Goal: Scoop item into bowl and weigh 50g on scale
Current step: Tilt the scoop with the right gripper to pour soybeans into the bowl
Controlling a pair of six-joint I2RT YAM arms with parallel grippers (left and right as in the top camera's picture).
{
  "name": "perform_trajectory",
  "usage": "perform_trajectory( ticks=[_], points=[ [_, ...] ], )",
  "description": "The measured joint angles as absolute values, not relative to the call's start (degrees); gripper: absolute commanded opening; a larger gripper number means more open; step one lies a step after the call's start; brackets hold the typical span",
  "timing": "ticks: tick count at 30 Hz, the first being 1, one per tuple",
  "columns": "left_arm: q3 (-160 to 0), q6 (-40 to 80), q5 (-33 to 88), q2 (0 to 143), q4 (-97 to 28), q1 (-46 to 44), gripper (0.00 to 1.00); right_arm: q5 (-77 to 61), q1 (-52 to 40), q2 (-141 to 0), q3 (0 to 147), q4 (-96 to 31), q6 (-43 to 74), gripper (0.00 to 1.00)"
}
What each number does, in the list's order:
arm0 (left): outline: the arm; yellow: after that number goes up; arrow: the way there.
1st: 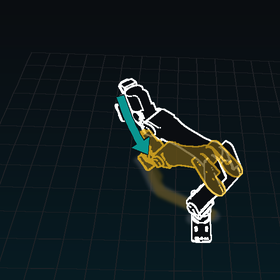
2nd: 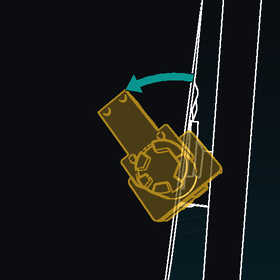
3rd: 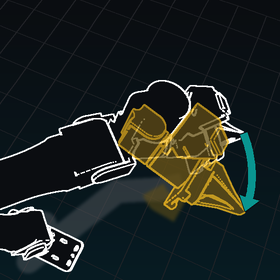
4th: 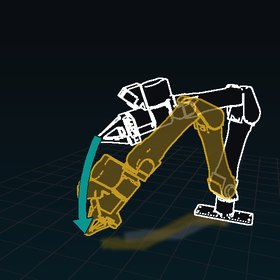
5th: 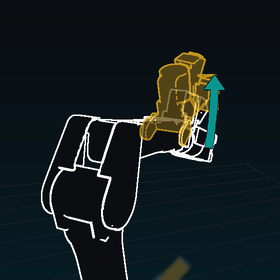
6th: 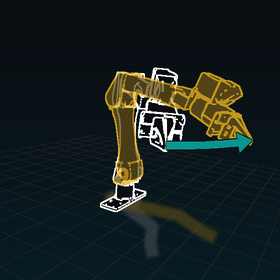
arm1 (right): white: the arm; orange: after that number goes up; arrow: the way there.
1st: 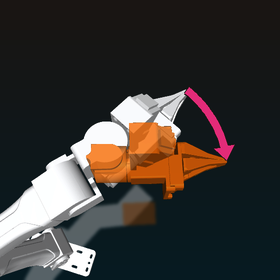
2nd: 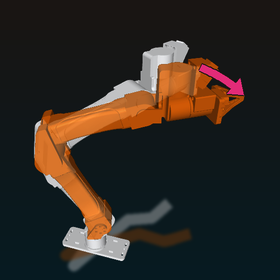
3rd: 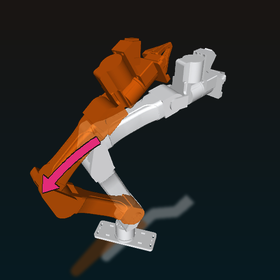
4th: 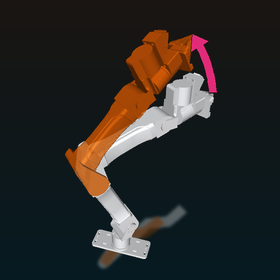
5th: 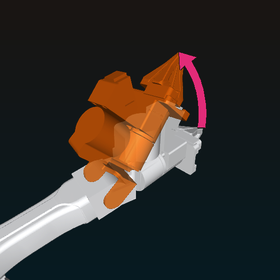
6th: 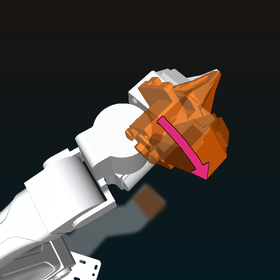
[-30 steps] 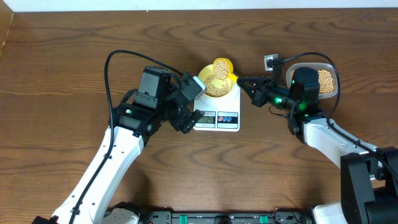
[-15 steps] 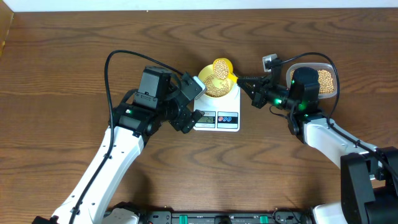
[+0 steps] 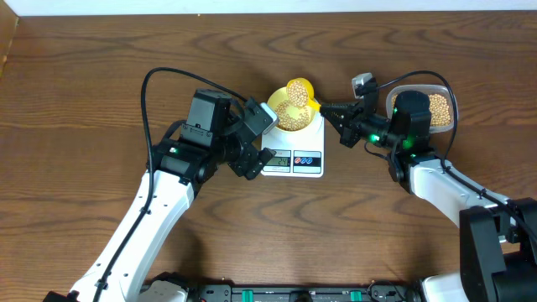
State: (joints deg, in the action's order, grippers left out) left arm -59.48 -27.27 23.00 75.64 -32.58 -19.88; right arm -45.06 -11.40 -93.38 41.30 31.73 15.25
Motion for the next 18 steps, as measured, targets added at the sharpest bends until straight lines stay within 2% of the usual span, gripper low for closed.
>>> perform_trajectory(
  ticks=[18],
  points=[
    [-59.5, -27.3, 23.0, 75.6, -32.6, -19.9, 0.84, -44.9, -11.4, -93.4, 41.3, 30.1, 9.0, 0.01]
  ],
)
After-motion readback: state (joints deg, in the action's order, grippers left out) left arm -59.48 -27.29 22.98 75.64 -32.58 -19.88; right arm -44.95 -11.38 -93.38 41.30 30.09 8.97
